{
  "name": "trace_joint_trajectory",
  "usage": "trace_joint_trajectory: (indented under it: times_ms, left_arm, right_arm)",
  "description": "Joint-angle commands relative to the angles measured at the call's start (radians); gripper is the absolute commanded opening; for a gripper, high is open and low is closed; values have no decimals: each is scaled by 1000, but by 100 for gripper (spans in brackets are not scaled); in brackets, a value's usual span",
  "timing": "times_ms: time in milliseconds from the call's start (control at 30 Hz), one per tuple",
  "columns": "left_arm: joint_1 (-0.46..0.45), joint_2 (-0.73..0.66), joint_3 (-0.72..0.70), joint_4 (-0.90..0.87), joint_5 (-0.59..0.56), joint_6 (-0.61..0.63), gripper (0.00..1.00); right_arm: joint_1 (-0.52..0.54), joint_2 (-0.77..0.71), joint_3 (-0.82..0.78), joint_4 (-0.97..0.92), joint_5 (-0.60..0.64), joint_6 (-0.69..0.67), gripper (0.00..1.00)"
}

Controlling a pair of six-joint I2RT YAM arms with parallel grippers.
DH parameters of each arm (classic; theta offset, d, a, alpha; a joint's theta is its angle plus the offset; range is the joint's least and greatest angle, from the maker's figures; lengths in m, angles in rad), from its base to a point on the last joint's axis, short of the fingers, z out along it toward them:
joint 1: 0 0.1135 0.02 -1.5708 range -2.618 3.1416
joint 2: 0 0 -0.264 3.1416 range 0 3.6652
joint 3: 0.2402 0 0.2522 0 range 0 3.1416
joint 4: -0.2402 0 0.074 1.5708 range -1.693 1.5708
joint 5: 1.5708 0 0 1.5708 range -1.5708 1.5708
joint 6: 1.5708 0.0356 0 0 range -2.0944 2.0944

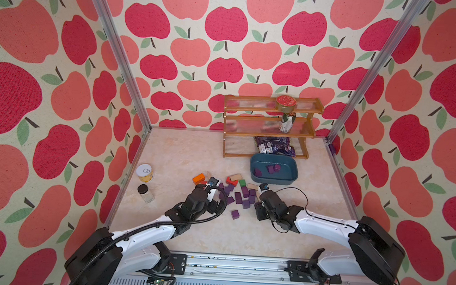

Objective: Pick purple bricks into the storage bin
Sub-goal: Pick up the building block from the center of the board.

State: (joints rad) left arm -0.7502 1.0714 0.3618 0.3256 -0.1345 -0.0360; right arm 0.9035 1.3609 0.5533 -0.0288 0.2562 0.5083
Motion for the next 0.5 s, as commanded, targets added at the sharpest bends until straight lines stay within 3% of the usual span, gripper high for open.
trace_joint_trajectory:
  times_ms: [0,467]
  left_arm:
    - [6,-4,20,-10,-12,-2,99]
    - [5,13,31,-17,-10,-5,99]
  right_arm:
    - [6,-32,7,-30,26,17,34]
    - [6,-87,16,-56,46,3,33]
